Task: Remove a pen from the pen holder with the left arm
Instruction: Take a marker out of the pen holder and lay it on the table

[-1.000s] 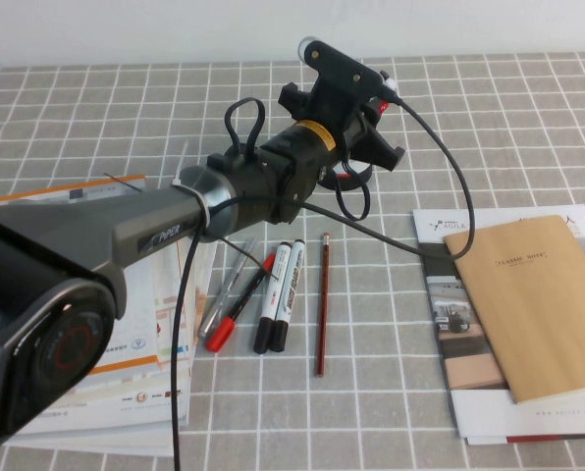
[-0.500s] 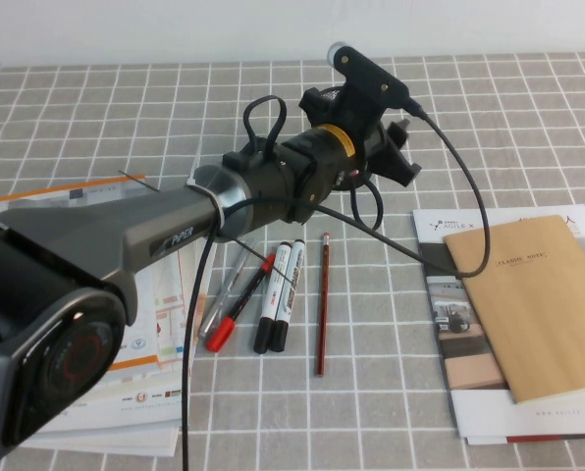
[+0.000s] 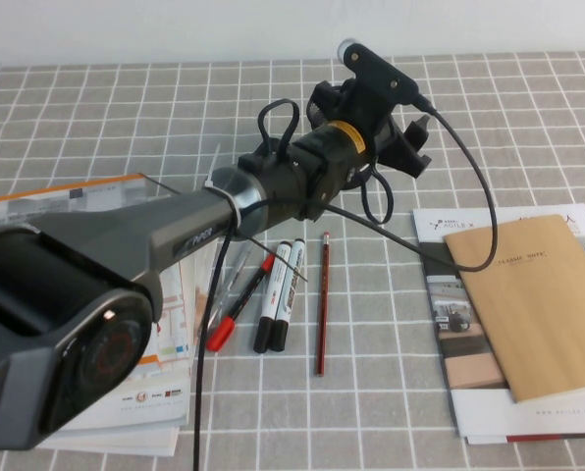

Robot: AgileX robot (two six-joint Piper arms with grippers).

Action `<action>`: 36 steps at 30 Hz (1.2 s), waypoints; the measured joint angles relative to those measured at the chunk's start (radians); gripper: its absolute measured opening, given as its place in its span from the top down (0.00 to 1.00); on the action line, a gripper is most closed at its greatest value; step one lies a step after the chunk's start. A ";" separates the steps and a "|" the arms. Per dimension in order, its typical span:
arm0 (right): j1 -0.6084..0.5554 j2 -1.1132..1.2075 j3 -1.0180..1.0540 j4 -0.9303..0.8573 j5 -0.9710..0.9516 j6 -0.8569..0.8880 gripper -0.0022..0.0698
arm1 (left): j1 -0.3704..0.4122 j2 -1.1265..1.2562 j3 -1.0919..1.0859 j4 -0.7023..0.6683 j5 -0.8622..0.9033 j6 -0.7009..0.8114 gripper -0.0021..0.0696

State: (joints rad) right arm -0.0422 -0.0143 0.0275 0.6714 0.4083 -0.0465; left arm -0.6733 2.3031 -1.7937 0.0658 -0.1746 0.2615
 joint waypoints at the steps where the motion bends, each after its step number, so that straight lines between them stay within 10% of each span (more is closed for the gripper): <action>1: 0.000 0.000 0.000 0.000 0.000 0.000 0.99 | 0.000 0.004 -0.009 0.000 0.004 0.000 0.28; 36: 0.000 0.000 0.000 0.000 0.000 0.000 0.99 | 0.055 0.012 -0.030 0.000 0.044 0.040 0.91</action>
State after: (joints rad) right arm -0.0422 -0.0143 0.0275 0.6714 0.4083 -0.0465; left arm -0.6187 2.3155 -1.8240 0.0659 -0.1306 0.3019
